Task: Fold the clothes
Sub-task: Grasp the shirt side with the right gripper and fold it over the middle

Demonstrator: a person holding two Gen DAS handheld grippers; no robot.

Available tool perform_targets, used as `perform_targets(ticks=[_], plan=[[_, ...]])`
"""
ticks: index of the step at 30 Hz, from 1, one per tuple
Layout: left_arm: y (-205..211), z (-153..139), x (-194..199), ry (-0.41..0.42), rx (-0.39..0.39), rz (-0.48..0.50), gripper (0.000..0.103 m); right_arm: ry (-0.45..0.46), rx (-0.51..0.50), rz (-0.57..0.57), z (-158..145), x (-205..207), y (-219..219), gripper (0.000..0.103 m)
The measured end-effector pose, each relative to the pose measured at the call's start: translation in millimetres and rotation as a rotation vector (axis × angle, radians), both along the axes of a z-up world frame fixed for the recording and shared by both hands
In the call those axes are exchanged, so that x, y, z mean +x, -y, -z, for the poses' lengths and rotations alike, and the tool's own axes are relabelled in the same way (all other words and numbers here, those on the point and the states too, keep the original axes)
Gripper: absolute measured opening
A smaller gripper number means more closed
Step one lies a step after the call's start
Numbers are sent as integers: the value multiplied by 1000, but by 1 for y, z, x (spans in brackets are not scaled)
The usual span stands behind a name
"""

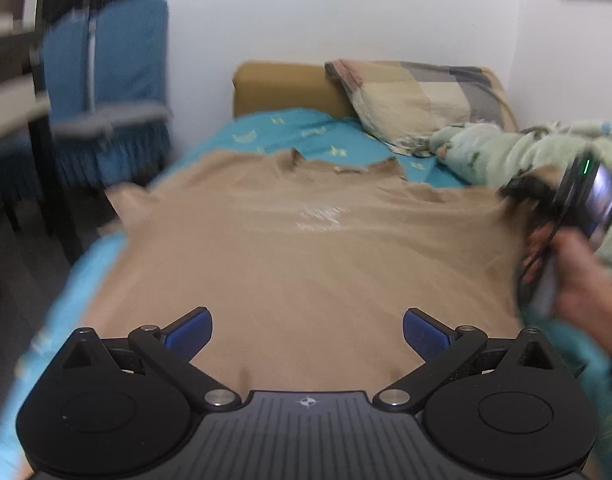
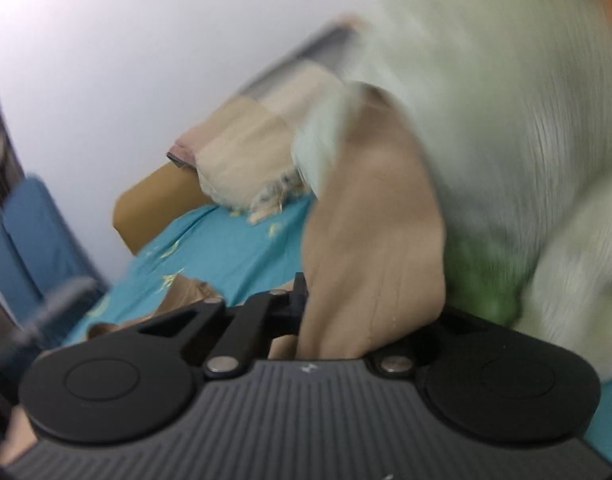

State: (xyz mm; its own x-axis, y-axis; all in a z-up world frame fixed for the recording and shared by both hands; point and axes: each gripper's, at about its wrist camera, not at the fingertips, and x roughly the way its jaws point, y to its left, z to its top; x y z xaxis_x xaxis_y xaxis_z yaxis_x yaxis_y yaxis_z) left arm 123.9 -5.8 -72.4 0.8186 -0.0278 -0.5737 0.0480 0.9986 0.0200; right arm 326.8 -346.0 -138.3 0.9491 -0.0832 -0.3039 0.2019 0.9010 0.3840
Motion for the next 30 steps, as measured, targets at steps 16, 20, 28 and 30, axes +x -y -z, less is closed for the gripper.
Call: perform_targets(ticks=[16, 20, 28, 30], plan=[[-121, -46, -14, 91, -113, -152, 103, 14, -579, -112, -129, 34, -248, 8], [-144, -30, 3, 36, -154, -187, 102, -69, -652, -212, -84, 56, -305, 8], [-169, -10, 15, -26, -249, -252, 102, -61, -675, -299, -33, 68, -346, 6], [-171, -9, 14, -26, -261, -263, 102, -31, -666, -281, -41, 74, -348, 6]])
